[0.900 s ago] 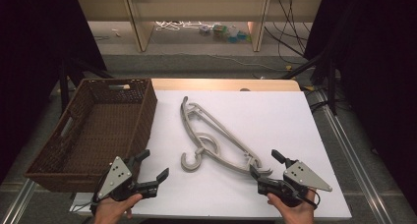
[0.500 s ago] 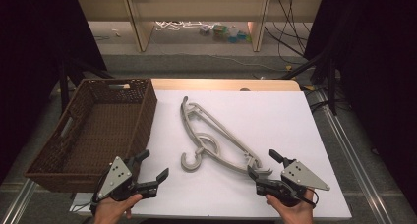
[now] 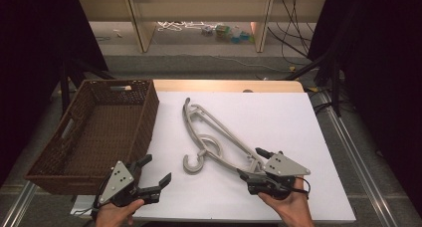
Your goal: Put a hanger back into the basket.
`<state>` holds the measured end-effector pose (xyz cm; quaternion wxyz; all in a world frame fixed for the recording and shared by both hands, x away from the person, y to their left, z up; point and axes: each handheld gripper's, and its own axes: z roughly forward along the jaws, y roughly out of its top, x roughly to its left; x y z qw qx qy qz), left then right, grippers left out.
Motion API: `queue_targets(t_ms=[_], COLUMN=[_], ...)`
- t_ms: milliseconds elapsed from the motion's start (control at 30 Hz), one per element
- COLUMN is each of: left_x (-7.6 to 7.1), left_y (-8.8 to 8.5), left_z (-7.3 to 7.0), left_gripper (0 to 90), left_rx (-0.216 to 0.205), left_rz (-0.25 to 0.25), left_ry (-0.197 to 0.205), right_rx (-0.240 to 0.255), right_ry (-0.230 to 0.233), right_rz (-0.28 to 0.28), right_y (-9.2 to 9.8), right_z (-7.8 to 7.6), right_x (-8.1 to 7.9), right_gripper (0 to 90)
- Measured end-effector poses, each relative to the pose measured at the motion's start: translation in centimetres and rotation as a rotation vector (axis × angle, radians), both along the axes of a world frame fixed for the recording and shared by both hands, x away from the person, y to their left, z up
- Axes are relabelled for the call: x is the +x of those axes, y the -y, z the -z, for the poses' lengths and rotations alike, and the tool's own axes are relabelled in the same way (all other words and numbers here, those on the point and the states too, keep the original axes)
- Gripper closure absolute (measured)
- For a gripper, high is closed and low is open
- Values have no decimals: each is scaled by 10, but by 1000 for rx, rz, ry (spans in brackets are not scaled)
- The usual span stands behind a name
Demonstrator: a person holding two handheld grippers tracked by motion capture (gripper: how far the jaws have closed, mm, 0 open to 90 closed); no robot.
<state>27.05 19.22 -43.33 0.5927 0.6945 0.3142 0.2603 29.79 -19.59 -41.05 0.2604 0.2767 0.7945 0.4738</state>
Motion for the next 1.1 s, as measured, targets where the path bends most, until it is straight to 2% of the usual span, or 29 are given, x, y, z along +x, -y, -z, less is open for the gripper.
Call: queue_targets(t_ms=[100, 133, 200, 267, 300, 367, 467, 500, 533, 633, 667, 700, 800, 900, 933, 1100], left_x=[-2, -3, -4, -2, -2, -1, -1, -1, 0, 0, 0, 0, 1, 2, 2, 2], left_y=[0, 0, 0, -1, -1, -2, -2, -2, -2, -3, -3, -3, -3, -2, -2, -2], left_z=[-1, -1, -1, -1, -1, 0, -1, -1, 0, -1, -1, 0, -1, 1, 1, 1], left_gripper=[158, 158, 158, 159, 159, 159, 159, 159, 159, 159, 160, 160, 161, 160, 160, 161], left_rx=[5, 6, 11, 22, 22, 18, 20, 20, 22, 23, 23, 24, 25, 16, 19, 41], left_rz=[1, 1, -3, 0, 0, -5, -4, -4, -2, 1, 1, 3, 2, 12, 10, 6], left_ry=[-1, 4, -4, 8, 8, 1, 4, 4, 3, 7, 7, 6, 11, 14, 11, 5], right_rx=[-55, -74, -118, -160, -181, -199, -266, -280, -308, -355, -355, -379, -383, -405, -412, -436], right_ry=[-41, -38, -72, -89, -118, -147, -215, -215, -242, -270, -270, -284, -294, -330, -317, -336], right_rz=[-52, -63, -84, -97, -110, -114, -127, -124, -135, -138, -138, -140, -144, -148, -152, -164], right_y=[-12, -14, -20, -27, -30, -37, -49, -52, -56, -62, -62, -63, -65, -66, -67, -71], right_z=[-2, -2, -2, 0, 3, 7, 16, 19, 23, 30, 30, 35, 38, 41, 42, 47], right_x=[12, 15, 22, 29, 34, 39, 48, 51, 54, 60, 60, 65, 71, 74, 76, 82], right_gripper=[231, 249, 255, 277, 300, 320, 361, 375, 399, 462, 462, 495, 548, 596, 612, 684])
